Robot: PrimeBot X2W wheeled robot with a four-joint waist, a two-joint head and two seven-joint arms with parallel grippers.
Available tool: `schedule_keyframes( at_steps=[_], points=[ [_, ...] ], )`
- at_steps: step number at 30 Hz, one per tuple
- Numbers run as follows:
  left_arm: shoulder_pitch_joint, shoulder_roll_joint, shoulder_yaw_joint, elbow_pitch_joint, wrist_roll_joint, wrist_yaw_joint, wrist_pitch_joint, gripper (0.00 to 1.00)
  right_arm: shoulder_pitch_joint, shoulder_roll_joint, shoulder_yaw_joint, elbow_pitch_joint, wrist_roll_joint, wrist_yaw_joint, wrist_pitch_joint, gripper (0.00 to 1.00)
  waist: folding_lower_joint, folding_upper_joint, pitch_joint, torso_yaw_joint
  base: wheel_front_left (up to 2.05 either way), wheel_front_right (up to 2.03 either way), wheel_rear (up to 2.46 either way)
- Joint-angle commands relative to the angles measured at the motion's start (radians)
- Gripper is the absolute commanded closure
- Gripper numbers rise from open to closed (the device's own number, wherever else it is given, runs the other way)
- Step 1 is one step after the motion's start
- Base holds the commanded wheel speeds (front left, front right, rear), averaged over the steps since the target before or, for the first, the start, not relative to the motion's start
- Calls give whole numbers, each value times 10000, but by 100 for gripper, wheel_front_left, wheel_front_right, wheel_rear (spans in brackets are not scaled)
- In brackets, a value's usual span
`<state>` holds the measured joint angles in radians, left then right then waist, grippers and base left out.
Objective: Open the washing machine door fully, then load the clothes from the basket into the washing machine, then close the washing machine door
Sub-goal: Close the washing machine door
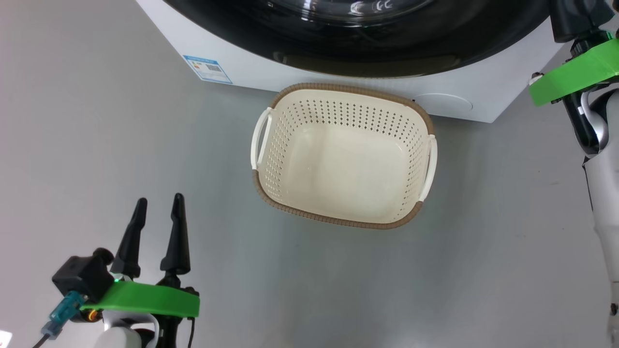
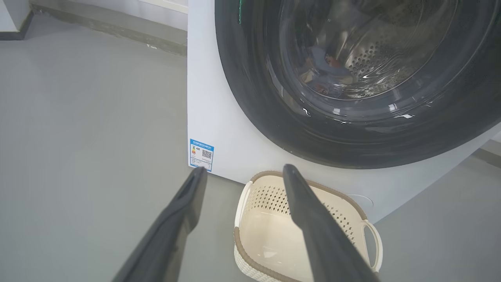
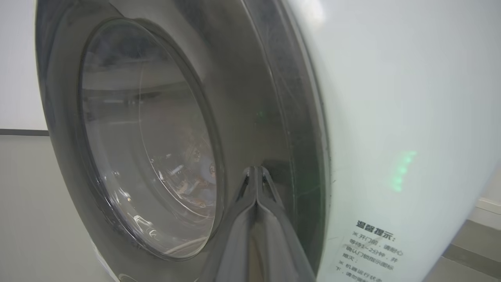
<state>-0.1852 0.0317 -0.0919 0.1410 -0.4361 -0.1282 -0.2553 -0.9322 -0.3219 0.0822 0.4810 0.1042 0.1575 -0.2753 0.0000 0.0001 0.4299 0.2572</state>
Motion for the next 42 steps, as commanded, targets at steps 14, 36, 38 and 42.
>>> schedule_keyframes(
  at_steps=[14, 36, 38, 42],
  points=[
    [47, 185, 1412, 138, -2017, -10, -65, 0, 2588, 663, -575, -2130, 724, -268, 135, 66, 0, -1, -1550, -409, 0, 0, 0],
    [1630, 319, 1128, 1049, 541, -24, -65, 0, 9402, 1713, -1062, -4795, 1103, -268, 135, 0, 0, -1, -4189, -1863, 0, 0, 0],
    [1731, 377, 888, 1035, 675, -24, -65, 0, 9675, 1773, -1264, -4899, 991, -268, 135, 0, 0, -1, -4222, -1898, 0, 0, 0],
    [1866, 488, 501, 1014, 751, -24, -65, 0, 10031, 1890, -1482, -4951, 888, -268, 135, 0, 0, -1, -4266, -1936, 0, 0, 0]
  ],
)
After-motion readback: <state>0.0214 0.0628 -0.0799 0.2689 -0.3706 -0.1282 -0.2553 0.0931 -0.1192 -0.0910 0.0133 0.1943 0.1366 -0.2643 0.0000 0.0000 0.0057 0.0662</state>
